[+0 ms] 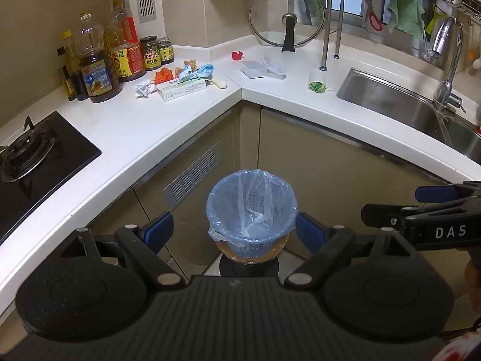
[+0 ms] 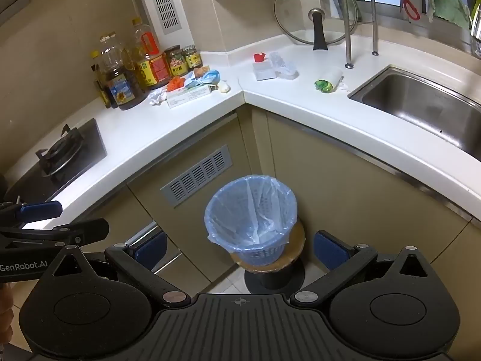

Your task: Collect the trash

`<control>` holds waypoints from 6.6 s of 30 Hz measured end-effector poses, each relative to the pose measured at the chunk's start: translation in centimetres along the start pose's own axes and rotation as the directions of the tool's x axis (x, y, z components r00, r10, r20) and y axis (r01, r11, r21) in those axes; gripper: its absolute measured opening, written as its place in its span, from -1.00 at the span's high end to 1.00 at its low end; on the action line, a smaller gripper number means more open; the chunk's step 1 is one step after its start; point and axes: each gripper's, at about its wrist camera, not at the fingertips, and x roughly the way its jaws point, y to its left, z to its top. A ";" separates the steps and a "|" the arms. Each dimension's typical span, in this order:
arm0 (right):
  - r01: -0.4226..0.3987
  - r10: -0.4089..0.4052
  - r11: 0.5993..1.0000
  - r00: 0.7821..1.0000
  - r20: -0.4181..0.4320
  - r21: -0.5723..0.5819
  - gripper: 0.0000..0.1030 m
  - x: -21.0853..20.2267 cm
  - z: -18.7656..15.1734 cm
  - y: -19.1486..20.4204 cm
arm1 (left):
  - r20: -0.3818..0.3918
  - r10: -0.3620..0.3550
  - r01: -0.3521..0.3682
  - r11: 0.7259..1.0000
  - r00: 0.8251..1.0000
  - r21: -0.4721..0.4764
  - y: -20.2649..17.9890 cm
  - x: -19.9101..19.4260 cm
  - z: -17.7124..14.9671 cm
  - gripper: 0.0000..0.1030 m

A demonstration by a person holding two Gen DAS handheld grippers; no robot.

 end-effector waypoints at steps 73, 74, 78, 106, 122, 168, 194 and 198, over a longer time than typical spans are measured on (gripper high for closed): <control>-0.003 0.003 1.000 1.000 0.000 0.000 -1.00 -0.6 0.1 -0.3 | 0.003 -0.002 0.002 1.000 1.000 -0.011 0.0 0.0 0.3 -0.69; -0.004 0.004 1.000 1.000 0.001 0.000 -1.00 -0.7 0.1 -0.5 | 0.004 -0.002 0.002 1.000 1.000 -0.011 -0.1 0.0 0.3 -0.69; -0.004 0.004 1.000 1.000 0.001 0.002 -1.00 -0.7 0.2 -0.6 | 0.005 -0.002 0.002 1.000 1.000 -0.011 -0.1 0.0 0.4 -0.69; 0.028 -0.026 0.999 0.998 0.050 -0.041 -1.00 -0.9 0.4 -0.4 | 0.024 0.013 -0.012 0.999 1.000 -0.041 0.4 -0.8 0.4 -0.70; 0.083 -0.090 0.991 0.994 0.062 0.101 -0.99 4.5 4.6 -3.9 | 0.013 -0.031 0.032 0.997 0.999 -0.066 5.2 7.4 5.9 -0.70; 0.213 -0.261 0.944 0.950 0.173 0.252 -0.99 23.4 23.7 -13.9 | 0.108 -0.063 0.035 0.969 0.992 0.245 10.9 37.9 27.3 -0.31; 0.227 -0.268 0.942 0.952 0.149 0.248 -0.90 26.3 26.0 -17.7 | 0.086 -0.012 -0.019 0.937 0.996 0.350 8.2 42.4 27.9 0.60; 0.232 -0.269 0.944 0.953 0.141 0.235 -0.76 27.2 26.5 -17.9 | 0.123 -0.013 -0.026 0.951 0.992 0.307 8.6 41.1 28.9 0.60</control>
